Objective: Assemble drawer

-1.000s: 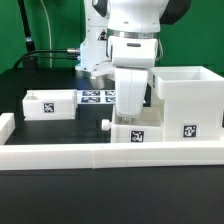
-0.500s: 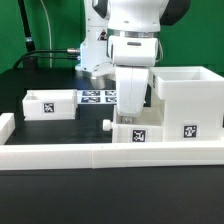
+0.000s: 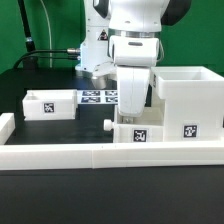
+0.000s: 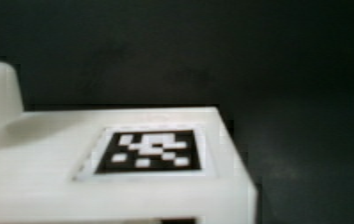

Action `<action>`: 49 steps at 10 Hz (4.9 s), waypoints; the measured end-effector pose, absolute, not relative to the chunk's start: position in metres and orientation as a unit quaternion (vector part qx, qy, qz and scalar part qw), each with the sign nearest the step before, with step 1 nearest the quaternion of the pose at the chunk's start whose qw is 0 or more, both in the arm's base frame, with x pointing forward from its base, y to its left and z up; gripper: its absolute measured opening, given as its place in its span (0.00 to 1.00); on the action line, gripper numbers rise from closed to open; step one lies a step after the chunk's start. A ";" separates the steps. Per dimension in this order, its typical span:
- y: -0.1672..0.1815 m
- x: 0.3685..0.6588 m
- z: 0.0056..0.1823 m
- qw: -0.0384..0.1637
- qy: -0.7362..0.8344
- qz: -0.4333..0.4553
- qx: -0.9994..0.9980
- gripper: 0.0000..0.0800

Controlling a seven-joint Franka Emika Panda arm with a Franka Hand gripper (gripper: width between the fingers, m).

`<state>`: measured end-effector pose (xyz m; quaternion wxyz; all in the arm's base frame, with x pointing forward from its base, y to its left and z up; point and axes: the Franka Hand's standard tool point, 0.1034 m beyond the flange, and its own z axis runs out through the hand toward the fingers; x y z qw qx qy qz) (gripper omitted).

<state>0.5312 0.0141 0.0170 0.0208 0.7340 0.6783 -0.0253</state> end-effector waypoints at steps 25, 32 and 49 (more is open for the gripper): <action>-0.031 0.541 0.072 0.036 0.679 -0.039 0.732 0.81; -0.069 0.536 0.037 -0.033 0.686 0.018 0.727 0.81; 0.030 0.546 0.024 -0.054 0.601 0.016 0.797 0.81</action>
Offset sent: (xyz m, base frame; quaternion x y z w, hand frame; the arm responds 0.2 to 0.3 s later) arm 0.0000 0.0000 0.0000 0.0000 0.0000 0.0000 1.0000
